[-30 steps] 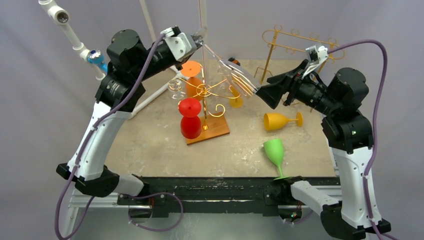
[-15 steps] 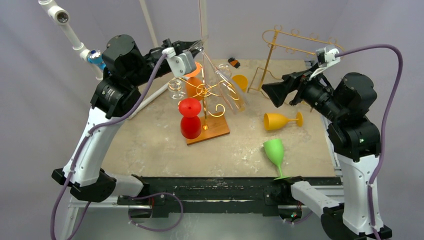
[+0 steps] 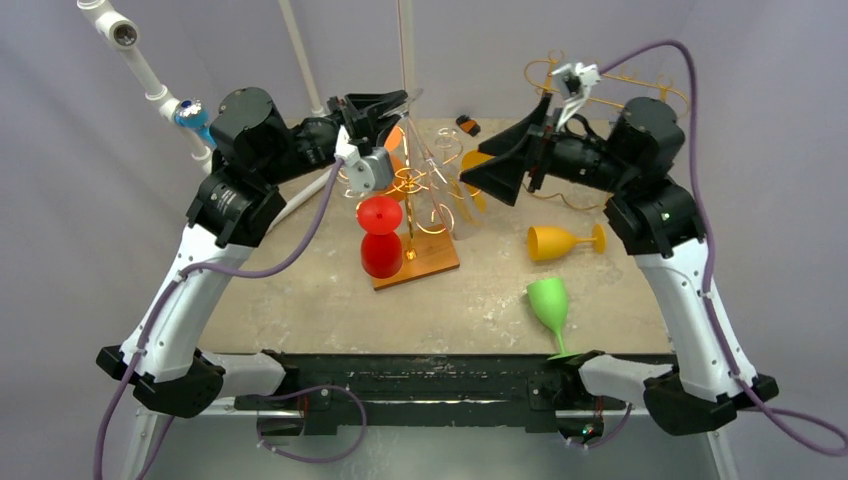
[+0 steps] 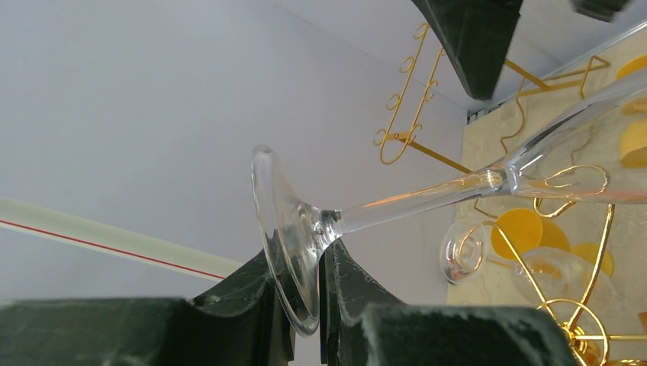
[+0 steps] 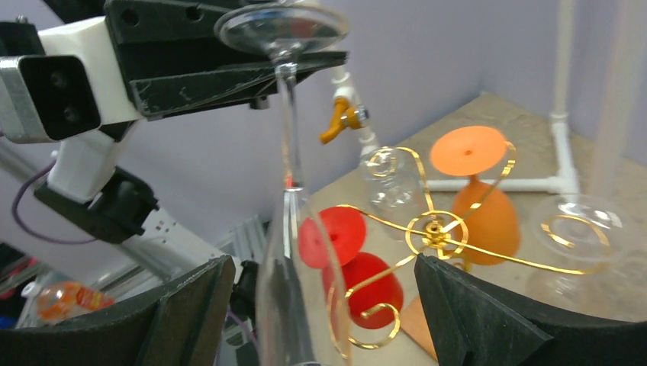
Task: Place the wine glass upside down on the wine glass rack
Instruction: Turn the wine glass upside down at the wine rack.
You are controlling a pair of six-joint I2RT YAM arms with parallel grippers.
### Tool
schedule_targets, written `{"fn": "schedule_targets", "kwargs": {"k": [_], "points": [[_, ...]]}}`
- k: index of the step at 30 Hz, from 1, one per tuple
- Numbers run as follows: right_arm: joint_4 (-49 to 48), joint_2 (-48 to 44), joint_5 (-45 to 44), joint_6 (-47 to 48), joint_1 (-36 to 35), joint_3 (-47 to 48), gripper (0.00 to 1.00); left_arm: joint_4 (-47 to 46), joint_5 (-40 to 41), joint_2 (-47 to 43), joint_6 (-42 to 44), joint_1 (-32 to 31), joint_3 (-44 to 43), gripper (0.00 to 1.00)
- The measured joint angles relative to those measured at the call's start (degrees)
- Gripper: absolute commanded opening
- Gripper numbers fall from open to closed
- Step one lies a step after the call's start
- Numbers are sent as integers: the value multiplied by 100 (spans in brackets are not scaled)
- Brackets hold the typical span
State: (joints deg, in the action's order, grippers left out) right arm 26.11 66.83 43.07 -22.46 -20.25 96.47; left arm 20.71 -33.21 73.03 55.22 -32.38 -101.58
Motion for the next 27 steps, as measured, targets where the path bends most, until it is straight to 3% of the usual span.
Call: {"fn": "schedule_targets", "kwargs": {"k": [4, 9, 12, 17, 19, 20, 22, 24, 27], "points": [[142, 330, -17, 151, -831, 111, 99, -140, -61, 9, 256, 0, 26, 0], [398, 391, -181, 372, -1252, 118, 98, -483, -76, -33, 387, 0, 81, 0], [560, 393, -387, 538, -1449, 144, 79, -632, -90, -57, 389, 0, 109, 0], [629, 393, -647, 651, -1576, 144, 33, -647, -190, -140, 389, -7, 120, 0], [621, 372, -680, 699, -1613, 142, 20, -651, -205, -188, 380, -7, 164, 0], [621, 341, -732, 713, -1631, 125, 17, -658, -212, -210, 350, -7, 186, 7], [601, 258, -822, 704, -1652, 59, 9, -656, -219, -225, 284, -11, 197, 38], [577, 140, -962, 673, -1674, -24, 2, -697, -210, -225, 238, -28, 210, 45], [573, -94, -1259, 662, -1683, -223, 0, -811, -111, -247, -15, -26, 223, 64]]}}
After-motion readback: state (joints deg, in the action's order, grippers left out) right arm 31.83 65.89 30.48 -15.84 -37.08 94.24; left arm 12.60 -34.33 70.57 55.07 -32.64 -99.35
